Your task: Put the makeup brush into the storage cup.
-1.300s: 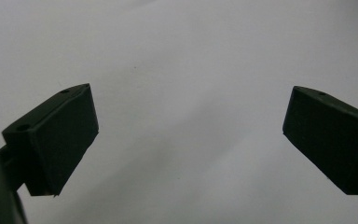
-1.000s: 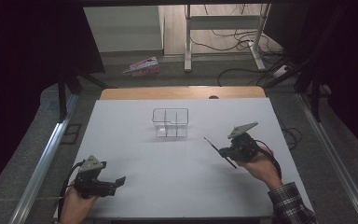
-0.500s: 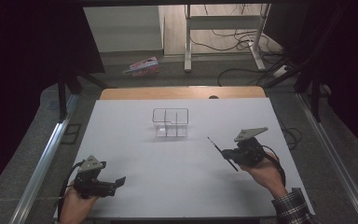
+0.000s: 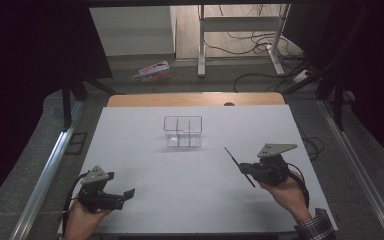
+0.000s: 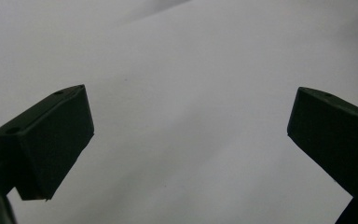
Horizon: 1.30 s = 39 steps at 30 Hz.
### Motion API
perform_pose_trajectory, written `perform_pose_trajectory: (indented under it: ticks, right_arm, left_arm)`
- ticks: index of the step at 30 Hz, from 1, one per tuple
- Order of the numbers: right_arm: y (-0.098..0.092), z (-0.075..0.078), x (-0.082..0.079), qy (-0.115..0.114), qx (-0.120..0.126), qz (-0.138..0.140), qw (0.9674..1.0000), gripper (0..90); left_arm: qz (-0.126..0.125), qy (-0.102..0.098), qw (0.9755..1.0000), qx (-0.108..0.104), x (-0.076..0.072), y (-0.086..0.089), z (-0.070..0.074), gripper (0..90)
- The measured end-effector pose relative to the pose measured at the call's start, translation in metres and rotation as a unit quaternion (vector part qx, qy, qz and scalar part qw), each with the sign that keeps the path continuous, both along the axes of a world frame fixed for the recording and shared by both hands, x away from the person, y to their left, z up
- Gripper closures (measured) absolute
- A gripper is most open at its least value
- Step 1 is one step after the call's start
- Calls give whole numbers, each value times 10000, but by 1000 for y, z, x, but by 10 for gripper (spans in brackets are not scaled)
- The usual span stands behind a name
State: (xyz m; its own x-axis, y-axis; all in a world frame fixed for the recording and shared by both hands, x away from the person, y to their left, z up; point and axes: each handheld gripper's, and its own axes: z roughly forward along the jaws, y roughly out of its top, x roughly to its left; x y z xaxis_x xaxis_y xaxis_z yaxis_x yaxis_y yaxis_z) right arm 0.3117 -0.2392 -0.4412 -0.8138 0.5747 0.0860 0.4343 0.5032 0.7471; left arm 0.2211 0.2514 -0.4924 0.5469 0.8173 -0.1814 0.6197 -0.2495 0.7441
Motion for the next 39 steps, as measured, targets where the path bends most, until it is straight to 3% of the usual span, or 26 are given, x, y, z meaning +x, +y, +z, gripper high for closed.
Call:
perform_pose_trajectory:
  ticks: [14, 25, 39]
  right_arm:
    - [1, 5, -15, -78, 317, -28, 9995, 852]
    - [11, 7, -19, -87, 580, 65, 9983, 852]
    - [29, 5, -22, -53, 845, 214, 9962, 852]
  left_arm:
    - [-152, -59, 9980, -610, 4, -5, 8, 13]
    - [-425, -132, 9958, -798, 17, -27, 16, 17]
    - [-896, -280, 9882, -1210, 30, -52, 27, 38]
